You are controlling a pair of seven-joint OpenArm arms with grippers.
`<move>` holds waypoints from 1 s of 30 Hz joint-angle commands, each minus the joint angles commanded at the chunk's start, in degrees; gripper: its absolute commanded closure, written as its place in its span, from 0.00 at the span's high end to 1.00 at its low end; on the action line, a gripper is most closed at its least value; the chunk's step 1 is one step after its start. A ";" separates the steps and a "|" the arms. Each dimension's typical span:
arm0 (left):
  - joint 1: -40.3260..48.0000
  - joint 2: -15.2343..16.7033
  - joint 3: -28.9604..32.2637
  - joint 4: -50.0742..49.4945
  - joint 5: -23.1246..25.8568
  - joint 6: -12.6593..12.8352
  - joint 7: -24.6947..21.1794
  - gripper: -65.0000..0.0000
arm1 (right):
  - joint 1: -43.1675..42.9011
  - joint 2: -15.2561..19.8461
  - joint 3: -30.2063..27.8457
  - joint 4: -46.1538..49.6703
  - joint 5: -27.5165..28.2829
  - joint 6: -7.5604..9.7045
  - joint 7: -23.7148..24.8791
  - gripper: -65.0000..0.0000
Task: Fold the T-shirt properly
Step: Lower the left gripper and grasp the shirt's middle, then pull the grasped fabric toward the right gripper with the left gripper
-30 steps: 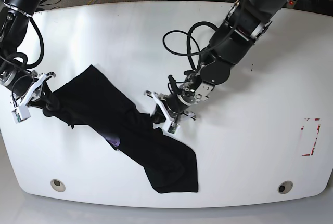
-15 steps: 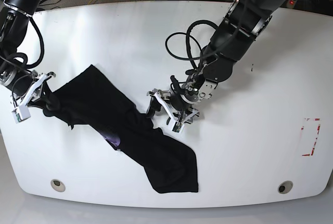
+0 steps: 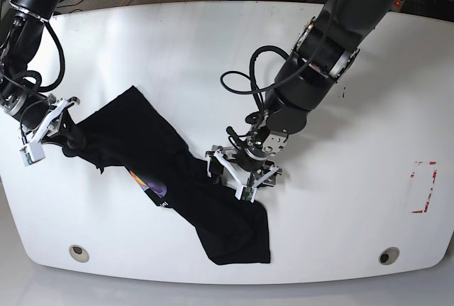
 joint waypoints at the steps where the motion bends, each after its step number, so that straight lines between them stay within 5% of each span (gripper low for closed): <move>1: -0.88 0.00 0.00 -1.32 -0.09 1.41 0.00 0.77 | 0.00 0.00 0.00 0.00 0.00 0.00 0.00 0.00; 3: -1.41 0.00 0.09 -1.76 -0.09 2.90 -0.09 0.77 | 0.00 0.00 0.00 0.00 0.00 0.00 0.00 0.00; 8: -1.76 0.00 0.09 -1.85 0.09 0.18 -0.09 0.65 | 0.00 0.00 0.00 0.00 0.00 0.00 0.00 0.00; 12: -1.76 0.00 0.26 -1.85 0.09 -1.93 -0.09 0.40 | 0.18 -1.05 0.00 0.00 0.00 0.00 0.00 0.00; 17: -1.41 0.00 2.20 -1.85 -0.09 -8.35 -0.18 0.02 | 0.18 -1.49 0.00 0.00 0.00 0.00 0.00 0.00; 30: 5.27 -2.01 2.11 17.85 -0.18 -9.32 0.18 0.01 | 0.35 -1.49 0.00 -0.44 -0.09 0.00 0.00 0.00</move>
